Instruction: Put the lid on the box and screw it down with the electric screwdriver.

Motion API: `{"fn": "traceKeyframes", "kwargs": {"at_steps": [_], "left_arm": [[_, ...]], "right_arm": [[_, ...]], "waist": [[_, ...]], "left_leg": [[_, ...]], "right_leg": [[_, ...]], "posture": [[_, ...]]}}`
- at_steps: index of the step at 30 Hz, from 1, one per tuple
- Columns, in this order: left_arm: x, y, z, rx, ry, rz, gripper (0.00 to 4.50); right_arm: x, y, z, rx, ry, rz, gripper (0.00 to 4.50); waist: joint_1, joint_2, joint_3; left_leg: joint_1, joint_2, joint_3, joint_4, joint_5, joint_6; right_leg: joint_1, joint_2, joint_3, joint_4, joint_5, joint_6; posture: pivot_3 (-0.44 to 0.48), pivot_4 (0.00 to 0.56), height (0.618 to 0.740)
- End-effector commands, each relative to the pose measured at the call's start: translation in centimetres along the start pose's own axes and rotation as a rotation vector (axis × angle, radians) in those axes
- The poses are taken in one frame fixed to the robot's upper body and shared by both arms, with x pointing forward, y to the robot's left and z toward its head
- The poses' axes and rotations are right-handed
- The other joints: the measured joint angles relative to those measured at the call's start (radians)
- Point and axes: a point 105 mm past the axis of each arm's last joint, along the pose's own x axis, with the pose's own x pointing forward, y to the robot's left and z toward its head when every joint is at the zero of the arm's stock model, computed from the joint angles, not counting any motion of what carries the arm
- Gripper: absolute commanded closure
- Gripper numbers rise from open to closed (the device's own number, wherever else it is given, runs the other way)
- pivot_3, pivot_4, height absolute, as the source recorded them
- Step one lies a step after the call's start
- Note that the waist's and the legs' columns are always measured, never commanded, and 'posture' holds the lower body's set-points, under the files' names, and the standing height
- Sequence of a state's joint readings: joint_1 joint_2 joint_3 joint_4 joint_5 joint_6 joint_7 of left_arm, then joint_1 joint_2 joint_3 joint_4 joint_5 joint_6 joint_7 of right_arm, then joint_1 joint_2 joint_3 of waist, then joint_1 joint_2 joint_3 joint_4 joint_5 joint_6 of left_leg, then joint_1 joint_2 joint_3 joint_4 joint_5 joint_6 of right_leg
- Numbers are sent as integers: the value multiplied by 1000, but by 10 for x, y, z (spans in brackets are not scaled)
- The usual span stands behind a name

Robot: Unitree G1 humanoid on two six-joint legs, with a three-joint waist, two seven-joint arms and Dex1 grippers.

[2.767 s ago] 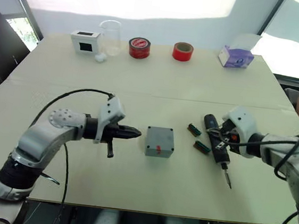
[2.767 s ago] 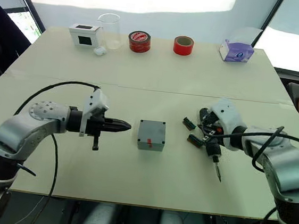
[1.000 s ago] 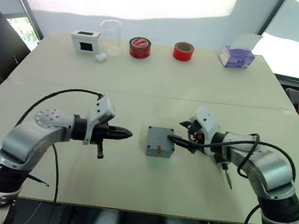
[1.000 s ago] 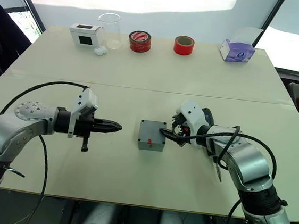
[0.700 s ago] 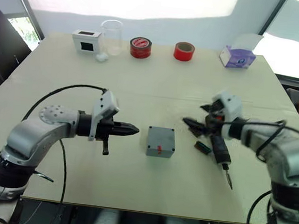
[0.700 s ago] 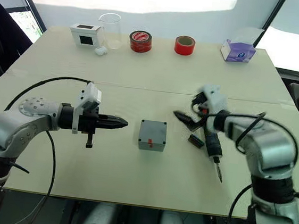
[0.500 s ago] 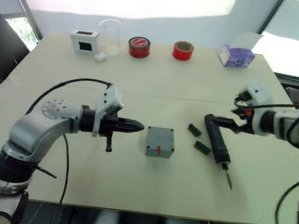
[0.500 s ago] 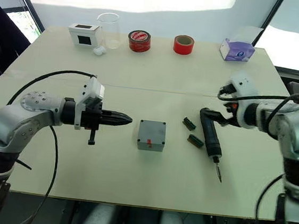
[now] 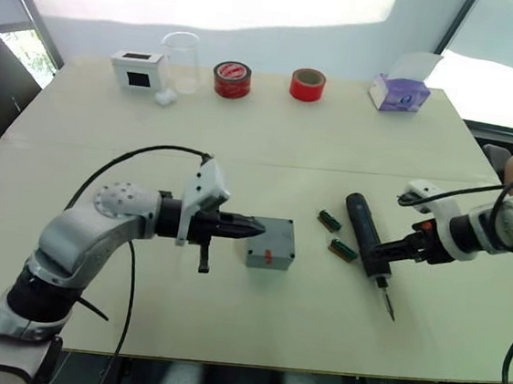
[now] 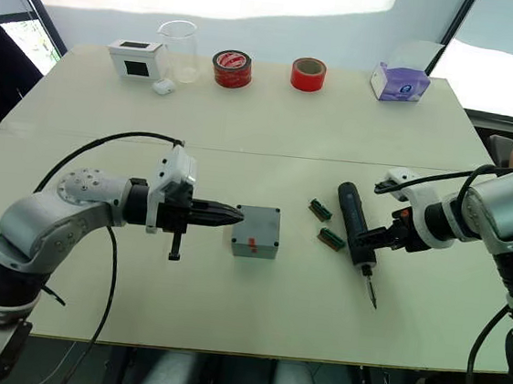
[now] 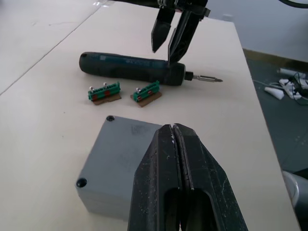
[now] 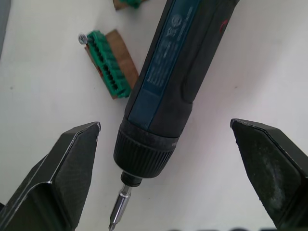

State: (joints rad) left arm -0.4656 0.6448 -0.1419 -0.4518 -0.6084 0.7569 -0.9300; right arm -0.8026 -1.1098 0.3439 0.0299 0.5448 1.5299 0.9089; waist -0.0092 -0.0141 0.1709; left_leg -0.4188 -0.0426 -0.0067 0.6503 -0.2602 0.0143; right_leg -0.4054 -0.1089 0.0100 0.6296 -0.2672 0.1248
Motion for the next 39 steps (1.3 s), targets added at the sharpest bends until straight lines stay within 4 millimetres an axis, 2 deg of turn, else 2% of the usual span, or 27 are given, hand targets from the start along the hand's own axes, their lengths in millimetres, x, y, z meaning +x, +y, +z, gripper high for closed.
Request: {"fn": "traceKeyframes", "kwargs": {"at_steps": [1, 6, 13, 14, 17, 21, 25, 28, 30, 34, 36, 37, 38, 39], "left_arm": [[-2, -3, 9, 49, -31, 26, 4500], [-1, -5, 4, 37, -30, 45, 4500], [2, -5, 4, 27, -40, 58, 4500], [2, -5, 3, 27, -40, 59, 4500], [1, -3, 3, 25, -37, 67, 4500], [0, -2, 2, 23, -35, 81, 4500], [0, -1, 2, 19, -37, 86, 4500], [-2, 1, 1, 15, -33, 93, 4500], [-6, 6, -1, 11, -24, 106, 4500], [-13, 11, -3, 3, -9, 122, 4500], [-19, 17, -7, -5, 13, 134, 4500], [-22, 20, -9, -8, 24, 136, 4500], [-24, 22, -10, -10, 31, 137, 4500], [-25, 24, -10, -14, 36, 131, 4500]], "right_arm": [[1, -3, 4, -13, 0, -13, 15], [16, -11, 5, -2, 38, -59, 15], [33, -23, -5, -64, 124, -126, 15], [34, -23, -8, -80, 141, -128, 459], [37, -22, -18, -118, 181, -117, 1254], [40, -30, -29, -124, 205, -160, 2715], [36, -42, -24, -53, 168, -209, 2736], [26, -54, -5, 21, 79, -259, 2736], [10, -64, 19, 52, -43, -312, 2736], [-12, -71, 49, 44, -205, -379, 2736], [-46, -67, 98, -142, -531, -478, 2736], [-69, -52, 125, -251, -780, -491, 2736], [-88, -40, 138, -311, -957, -503, 2736], [-105, -21, 148, -300, -1160, -444, 2736]], "waist": [[2, 0, 0], [-1, 0, 0], [-1, -3, -2], [-1, -5, -3], [2, -6, -3], [8, -6, -4], [18, -9, -6], [18, -12, -7], [17, -12, -7], [19, -4, -3], [19, -2, -3], [18, -1, -2], [14, 0, -1], [11, 1, -1]], "left_leg": [[-1, 0, 0, 1, 0, 0], [-2, 0, 0, 2, 0, 0], [-2, 0, 0, 4, 0, 0], [-1, 0, 0, 4, 0, 0], [-1, 0, -1, 4, 0, 0], [-1, 0, -1, 4, 0, 0], [-1, 0, -2, 4, 0, 0], [2, 0, -2, 5, 0, 0], [7, 0, -2, 5, 0, 0], [7, -1, 0, 4, 0, 0], [0, -2, 1, 4, 0, -1], [-7, -1, 1, 4, 4, -7], [-12, 0, 2, 4, 6, -9], [-14, 1, 3, 1, 7, -11]], "right_leg": [[-1, 0, 0, 0, 0, 0], [-2, 0, 0, 1, 0, 0], [-1, 2, -1, 1, 1, 0], [0, 2, -1, 1, 1, 0], [1, 2, -1, 1, 1, -1], [1, 2, -1, 1, 1, -1], [2, 2, -1, 0, 1, -1], [5, 1, -1, -1, 1, -4], [11, 0, -1, -3, 2, -7], [9, 0, 0, -4, 3, -9], [0, 1, 0, 0, 5, -6], [-8, 2, 0, 1, 6, -4], [-13, 4, 1, 2, 7, -3], [-17, 5, 2, 3, 7, -2]], "posture": [[0, 150, 740], [0, 150, 740], [0, 150, 740], [0, 150, 740], [0, 150, 740], [0, 150, 740], [0, 150, 740], [0, 150, 740], [0, 150, 740], [0, 150, 740], [0, 150, 740], [0, 150, 740], [0, 150, 740], [0, 150, 740]]}}
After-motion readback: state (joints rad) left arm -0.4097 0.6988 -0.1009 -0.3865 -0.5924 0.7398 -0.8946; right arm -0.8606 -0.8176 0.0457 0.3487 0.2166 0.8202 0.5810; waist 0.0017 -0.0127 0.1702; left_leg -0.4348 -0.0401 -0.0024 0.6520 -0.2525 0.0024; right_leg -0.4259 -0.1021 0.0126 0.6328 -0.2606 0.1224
